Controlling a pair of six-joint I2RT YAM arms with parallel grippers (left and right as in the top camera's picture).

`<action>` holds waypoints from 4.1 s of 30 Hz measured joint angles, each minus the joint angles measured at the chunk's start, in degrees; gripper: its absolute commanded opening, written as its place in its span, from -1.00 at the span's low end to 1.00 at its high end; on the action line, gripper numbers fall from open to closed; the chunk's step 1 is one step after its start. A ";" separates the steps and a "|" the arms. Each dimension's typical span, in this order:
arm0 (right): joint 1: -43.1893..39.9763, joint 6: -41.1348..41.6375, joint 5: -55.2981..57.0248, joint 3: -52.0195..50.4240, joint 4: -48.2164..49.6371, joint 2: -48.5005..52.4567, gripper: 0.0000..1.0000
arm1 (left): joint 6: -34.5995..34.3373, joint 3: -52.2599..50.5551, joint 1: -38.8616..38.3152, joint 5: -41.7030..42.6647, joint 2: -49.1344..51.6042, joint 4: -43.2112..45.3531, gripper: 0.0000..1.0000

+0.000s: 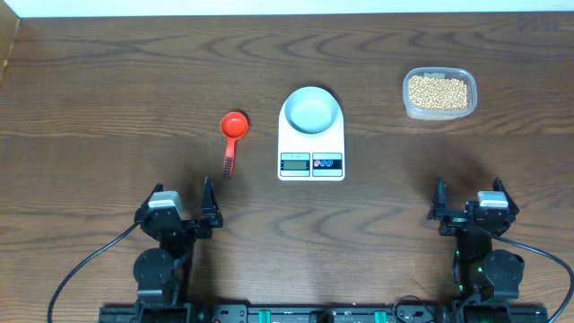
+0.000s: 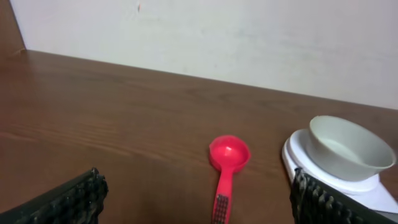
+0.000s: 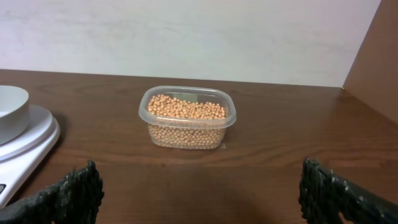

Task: Scoop item into bowl and weigh 50g on scale
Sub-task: 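Reach the left gripper forward over the red scoop's bowl, then lower the left gripper and close it on the red scoop's rim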

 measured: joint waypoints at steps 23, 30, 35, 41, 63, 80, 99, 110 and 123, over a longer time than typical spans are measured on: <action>0.00 -0.15 -0.22 0.00 -0.04 0.00 0.99 | 1.42 37.09 0.00 0.02 37.00 -18.43 0.93; -0.02 -0.15 -0.22 0.00 -0.02 -0.02 0.99 | 4.70 54.75 0.00 0.92 52.81 -32.74 0.93; -0.02 -0.15 -0.20 0.00 0.00 -0.02 0.99 | 5.42 66.77 0.00 1.53 64.50 -37.18 0.93; -0.02 -0.15 -0.20 0.00 0.00 0.00 0.98 | 6.08 74.40 0.00 1.57 75.52 -39.65 0.93; -0.02 -0.15 -0.22 0.00 0.00 0.00 0.99 | 6.12 75.19 0.00 1.57 97.44 -39.67 0.93; -0.02 -0.15 -0.22 0.00 0.00 0.00 0.98 | 6.25 75.19 -2.10 1.51 106.20 -34.07 0.93; -0.02 -0.15 -0.20 0.00 0.00 0.00 0.99 | 6.25 75.19 -2.14 1.49 111.14 -32.00 0.93; -0.02 -0.15 -0.22 0.00 0.00 0.00 0.99 | 6.25 75.10 -2.14 1.49 111.45 -31.45 0.93; -0.02 -0.15 -0.20 0.00 0.00 0.00 0.98 | 6.25 74.93 -2.14 1.51 113.77 -31.26 0.93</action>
